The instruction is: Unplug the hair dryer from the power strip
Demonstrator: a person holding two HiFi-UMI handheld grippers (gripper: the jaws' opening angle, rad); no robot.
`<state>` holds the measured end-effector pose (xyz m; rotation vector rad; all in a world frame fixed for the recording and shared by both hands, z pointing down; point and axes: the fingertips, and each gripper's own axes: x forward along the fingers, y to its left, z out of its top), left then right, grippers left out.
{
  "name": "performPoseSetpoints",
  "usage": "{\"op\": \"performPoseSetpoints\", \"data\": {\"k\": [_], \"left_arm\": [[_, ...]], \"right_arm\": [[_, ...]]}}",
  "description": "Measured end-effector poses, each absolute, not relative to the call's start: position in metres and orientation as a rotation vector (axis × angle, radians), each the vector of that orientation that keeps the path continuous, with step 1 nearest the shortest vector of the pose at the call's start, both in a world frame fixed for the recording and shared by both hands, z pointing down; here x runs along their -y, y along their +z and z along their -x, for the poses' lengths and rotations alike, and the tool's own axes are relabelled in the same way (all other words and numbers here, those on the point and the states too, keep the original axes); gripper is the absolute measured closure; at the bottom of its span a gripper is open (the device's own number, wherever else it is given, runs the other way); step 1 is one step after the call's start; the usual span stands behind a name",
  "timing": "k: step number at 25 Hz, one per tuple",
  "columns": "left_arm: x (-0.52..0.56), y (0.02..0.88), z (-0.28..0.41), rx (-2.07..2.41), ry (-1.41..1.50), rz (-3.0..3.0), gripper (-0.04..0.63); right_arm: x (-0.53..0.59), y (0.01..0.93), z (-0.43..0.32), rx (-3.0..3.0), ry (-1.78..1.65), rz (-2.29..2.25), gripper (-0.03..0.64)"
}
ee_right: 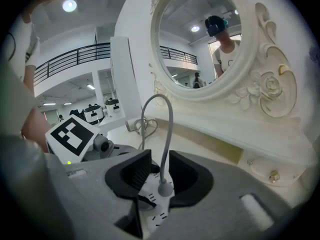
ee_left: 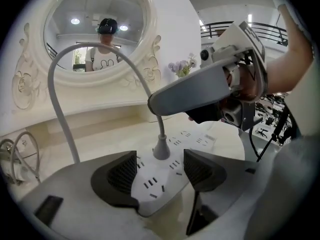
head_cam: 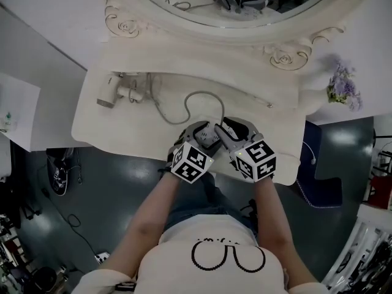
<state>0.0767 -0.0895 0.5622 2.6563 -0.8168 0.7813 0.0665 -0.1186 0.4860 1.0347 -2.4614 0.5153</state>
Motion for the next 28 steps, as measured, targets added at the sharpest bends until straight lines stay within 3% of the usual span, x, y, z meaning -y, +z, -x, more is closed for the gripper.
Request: {"op": "performPoseSetpoints", "data": {"k": [2,4,14,18,28], "left_arm": [[0.09,0.562,-0.077,0.821,0.768,-2.662,0.307],[0.09,0.563,-0.076,0.814,0.758,-2.671,0.307],[0.09,0.562,-0.075,0.777,0.723,-2.7,0.313],[0.095,0.562,-0.073,0.801,0.729,-2.686,0.361],[0.096,0.563,-0.074,0.825,0.736,-2.674,0.36]], "right_arm": [[0.122,0.49,-0.068,2.453,0.517,-1.029,0.578],[0.124,0.491,-0.07,2.474,0.586,-1.039,0.588],[0.127,0.492,-0.071,2.489,0.708,-1.031,0.595],[0.116,0.488,-0.07,2.477,0.671,-0.998,0.598],[0.13,0.488,-0.086,2.446,0.67,-1.139,0.598]]}}
